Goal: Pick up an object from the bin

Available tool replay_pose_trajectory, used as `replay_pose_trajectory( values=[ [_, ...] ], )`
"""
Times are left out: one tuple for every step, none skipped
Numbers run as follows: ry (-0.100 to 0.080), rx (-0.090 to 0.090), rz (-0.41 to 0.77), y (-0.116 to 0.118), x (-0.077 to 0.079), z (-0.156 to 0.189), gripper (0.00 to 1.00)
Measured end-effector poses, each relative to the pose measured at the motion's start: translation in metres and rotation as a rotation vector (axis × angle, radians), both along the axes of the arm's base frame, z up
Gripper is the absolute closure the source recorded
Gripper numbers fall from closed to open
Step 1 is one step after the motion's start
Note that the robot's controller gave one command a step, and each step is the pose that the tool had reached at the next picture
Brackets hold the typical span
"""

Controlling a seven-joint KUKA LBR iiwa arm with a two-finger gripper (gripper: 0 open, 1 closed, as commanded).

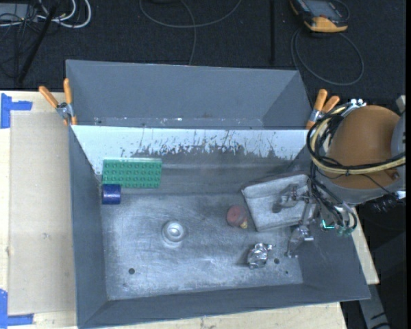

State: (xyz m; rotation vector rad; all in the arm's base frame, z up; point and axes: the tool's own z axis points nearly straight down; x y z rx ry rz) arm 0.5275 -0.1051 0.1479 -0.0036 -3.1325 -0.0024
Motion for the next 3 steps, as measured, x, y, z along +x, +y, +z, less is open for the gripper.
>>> replay_pose_trajectory(
  values=[
    [-0.017,-0.002,0.157,0.038,-0.043,-0.076,0.00],
    [-0.013,-0.001,0.163,0.039,-0.044,-0.075,1.00],
    [-0.016,-0.002,0.417,0.004,-0.049,0.102,1.00]
  ],
)
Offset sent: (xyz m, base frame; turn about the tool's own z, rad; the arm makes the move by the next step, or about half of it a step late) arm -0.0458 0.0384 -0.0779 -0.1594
